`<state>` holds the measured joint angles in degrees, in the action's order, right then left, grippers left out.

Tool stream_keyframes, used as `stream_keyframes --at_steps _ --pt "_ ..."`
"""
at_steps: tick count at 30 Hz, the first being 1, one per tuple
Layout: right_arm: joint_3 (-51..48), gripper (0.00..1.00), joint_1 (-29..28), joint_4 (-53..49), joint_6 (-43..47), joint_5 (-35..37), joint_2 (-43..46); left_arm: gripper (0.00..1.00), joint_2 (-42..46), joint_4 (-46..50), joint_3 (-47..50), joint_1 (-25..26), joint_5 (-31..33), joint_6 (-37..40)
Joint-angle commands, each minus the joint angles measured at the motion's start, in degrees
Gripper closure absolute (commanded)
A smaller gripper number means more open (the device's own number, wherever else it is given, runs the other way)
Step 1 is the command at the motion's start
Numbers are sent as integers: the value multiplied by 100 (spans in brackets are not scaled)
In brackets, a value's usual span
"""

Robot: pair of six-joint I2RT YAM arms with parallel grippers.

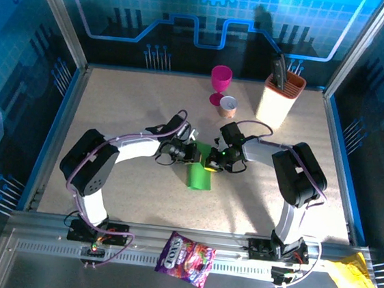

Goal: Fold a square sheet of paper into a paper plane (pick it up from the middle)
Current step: First fold the square sheet of paper in half at the center of the table.

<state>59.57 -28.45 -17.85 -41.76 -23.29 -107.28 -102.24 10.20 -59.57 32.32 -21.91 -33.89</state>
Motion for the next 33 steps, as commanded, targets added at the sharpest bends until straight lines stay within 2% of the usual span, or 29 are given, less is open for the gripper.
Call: stream_keyframes --at_steps 1,24,33 --pt "-136 100 -38 -39 70 0 -192 85 -182 10 93 12 46 189" --pt "-103 100 -38 -123 142 -16 -249 85 -614 78 288 -111 232 488" --pt "-117 100 -38 -143 179 11 -231 81 -24 97 204 -129 13 393"
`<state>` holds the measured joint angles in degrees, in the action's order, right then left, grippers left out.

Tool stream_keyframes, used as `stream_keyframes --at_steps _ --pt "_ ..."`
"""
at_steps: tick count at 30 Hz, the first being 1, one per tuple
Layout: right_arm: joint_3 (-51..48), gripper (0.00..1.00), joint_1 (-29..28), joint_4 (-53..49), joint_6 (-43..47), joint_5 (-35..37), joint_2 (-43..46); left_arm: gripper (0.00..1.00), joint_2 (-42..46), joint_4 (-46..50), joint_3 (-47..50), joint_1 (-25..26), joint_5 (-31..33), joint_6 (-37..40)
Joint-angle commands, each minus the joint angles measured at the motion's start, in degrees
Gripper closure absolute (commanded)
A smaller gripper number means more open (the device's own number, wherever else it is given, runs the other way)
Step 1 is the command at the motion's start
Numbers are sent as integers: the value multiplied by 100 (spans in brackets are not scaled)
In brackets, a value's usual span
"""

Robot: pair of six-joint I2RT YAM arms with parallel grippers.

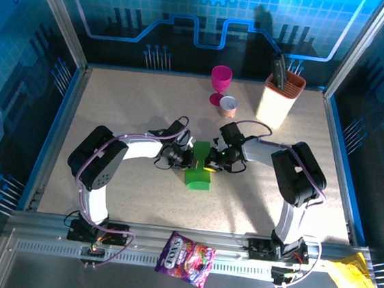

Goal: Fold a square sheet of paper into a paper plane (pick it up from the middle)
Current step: First fold the square sheet of paper in half at the center of the table.

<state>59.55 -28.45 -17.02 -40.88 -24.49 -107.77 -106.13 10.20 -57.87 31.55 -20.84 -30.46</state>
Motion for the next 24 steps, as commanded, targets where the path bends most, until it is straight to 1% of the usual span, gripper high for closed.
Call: stream_keyframes --at_steps 1,5,13,24 --pt "-120 100 -38 -232 105 131 -183 80 458 104 36 -44 -142 32" --pt "-161 100 -38 -214 104 144 -181 80 774 122 104 4 -343 -30" --pt "-227 100 -46 -168 82 156 -166 85 919 98 474 245 -737 21" --pt "-277 100 -70 -196 81 183 -183 90 643 160 853 255 -610 349"
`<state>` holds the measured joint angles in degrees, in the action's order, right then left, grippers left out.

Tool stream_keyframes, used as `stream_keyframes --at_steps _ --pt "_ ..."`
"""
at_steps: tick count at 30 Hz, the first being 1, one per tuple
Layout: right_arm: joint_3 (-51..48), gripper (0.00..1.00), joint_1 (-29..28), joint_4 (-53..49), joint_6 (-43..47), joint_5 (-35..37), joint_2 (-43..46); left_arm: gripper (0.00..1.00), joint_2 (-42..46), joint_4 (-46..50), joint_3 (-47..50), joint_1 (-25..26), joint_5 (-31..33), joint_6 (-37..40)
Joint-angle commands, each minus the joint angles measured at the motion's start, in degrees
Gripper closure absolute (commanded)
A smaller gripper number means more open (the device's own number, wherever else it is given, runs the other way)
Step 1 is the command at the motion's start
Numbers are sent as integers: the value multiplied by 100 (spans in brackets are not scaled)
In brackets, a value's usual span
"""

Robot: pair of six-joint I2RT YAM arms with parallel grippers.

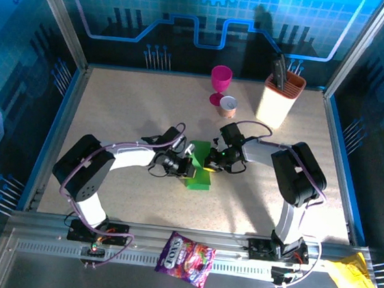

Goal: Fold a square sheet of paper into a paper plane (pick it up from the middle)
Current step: First fold the square sheet of paper in half at the center of the table.

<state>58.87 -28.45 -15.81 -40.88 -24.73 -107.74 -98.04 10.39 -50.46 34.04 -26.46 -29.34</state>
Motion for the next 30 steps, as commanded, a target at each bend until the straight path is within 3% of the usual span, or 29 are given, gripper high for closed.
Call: stream_keyframes --at_steps 1,9,21,30 --pt "-215 100 -74 -317 81 206 -186 91 -202 130 126 6 -39 253" --pt "-215 100 -86 -325 88 215 -161 94 -309 186 231 6 4 396" --pt "-253 100 -82 -348 124 223 -142 92 373 306 110 67 -155 182" --pt "-258 100 -82 -344 142 208 -164 93 100 34 407 155 -106 117"
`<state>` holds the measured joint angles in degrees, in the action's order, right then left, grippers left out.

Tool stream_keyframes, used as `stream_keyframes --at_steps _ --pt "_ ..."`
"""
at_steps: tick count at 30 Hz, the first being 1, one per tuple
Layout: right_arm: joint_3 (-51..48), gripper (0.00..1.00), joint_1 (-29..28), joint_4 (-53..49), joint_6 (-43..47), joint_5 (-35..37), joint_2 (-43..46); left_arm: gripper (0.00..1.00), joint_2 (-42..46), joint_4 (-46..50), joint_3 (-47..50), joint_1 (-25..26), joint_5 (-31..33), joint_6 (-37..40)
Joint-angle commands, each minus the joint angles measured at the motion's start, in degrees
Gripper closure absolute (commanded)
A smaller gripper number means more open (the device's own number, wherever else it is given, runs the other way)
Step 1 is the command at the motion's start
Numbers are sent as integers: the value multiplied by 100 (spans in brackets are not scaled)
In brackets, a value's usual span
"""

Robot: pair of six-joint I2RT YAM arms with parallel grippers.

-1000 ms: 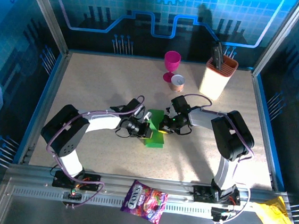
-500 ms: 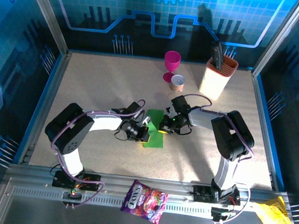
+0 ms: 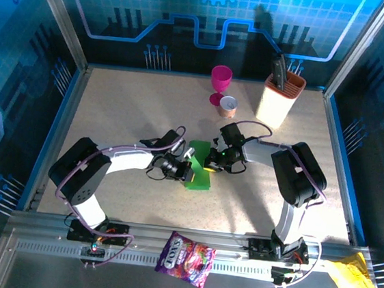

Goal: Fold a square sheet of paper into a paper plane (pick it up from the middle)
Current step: First fold the square sheet of paper in half at the center of the table.

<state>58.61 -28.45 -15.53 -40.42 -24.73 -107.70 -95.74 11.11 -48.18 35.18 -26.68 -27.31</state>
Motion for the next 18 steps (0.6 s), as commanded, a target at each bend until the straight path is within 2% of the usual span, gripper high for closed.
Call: stream_keyframes --at_steps 1,9,14,18 --pt "-235 100 -82 -379 96 213 -172 93 -146 -54 240 41 -57 -65" --pt "-224 100 -82 -390 101 212 -164 93 -375 -170 486 40 17 -35" --pt "-217 100 -84 -420 114 217 -164 93 -70 4 259 20 3 -65" --pt "-202 100 -82 -444 130 244 -155 92 188 -187 -109 -241 -47 -425"
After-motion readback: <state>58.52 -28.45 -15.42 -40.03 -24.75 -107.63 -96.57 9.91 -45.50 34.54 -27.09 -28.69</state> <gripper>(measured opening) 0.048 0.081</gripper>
